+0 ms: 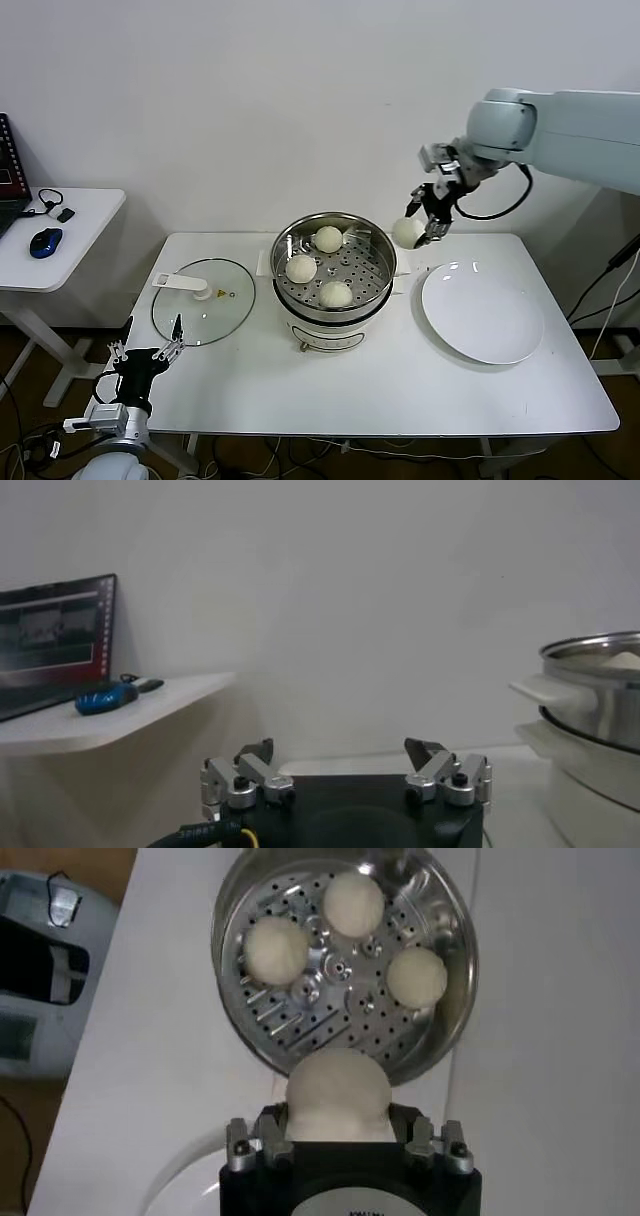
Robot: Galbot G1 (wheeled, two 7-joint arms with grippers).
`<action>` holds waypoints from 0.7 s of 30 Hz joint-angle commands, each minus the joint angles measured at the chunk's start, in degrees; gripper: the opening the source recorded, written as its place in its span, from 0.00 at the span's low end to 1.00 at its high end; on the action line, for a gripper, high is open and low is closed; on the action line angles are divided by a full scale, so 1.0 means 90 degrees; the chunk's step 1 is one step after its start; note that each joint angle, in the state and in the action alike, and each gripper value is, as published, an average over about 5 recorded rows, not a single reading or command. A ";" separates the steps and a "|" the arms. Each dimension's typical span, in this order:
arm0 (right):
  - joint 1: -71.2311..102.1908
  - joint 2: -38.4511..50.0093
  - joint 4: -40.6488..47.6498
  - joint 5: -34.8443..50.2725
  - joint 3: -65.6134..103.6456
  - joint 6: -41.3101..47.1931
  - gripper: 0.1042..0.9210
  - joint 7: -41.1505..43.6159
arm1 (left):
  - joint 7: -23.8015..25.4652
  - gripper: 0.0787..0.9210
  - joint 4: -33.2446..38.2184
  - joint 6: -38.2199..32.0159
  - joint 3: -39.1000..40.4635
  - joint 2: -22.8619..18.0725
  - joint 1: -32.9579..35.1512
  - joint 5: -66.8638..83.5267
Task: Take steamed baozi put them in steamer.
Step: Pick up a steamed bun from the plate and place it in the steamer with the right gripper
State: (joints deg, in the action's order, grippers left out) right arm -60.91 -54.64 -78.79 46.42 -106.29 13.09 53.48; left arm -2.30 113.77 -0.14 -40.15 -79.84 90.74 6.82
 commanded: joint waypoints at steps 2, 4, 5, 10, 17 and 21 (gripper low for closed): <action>0.1032 -0.0873 0.0498 0.0009 0.0372 0.0309 0.69 -0.0344 | 0.0005 0.88 -0.0004 -0.0009 -0.0019 0.0019 -0.0016 0.0011; 0.1194 -0.0920 0.0566 -0.0097 0.0402 0.0306 0.69 -0.0392 | 0.0004 0.88 -0.0020 -0.0018 -0.0027 0.0023 -0.0019 0.0017; 0.1255 -0.0940 0.0598 -0.0143 0.0417 0.0305 0.69 -0.0414 | 0.0004 0.88 -0.0027 -0.0021 -0.0030 0.0024 -0.0021 0.0022; 0.1581 -0.0996 0.0863 -0.0353 0.0585 0.0305 0.69 -0.0507 | 0.0001 0.88 -0.0026 -0.0027 -0.0036 0.0024 -0.0029 0.0030; 0.2176 -0.1186 0.1289 -0.0611 0.1079 0.0352 0.69 -0.0647 | -0.0003 0.88 -0.0018 -0.0039 -0.0048 0.0004 -0.0021 0.0030; 0.2387 -0.1289 0.1373 -0.0712 0.1210 0.0374 0.69 -0.0668 | -0.0010 0.88 -0.0031 -0.0060 -0.0065 -0.0009 -0.0006 0.0032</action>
State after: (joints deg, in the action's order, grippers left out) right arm -46.56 -63.64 -70.30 42.60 -99.56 15.86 48.62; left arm -2.34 113.65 -0.53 -40.63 -79.76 90.60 7.09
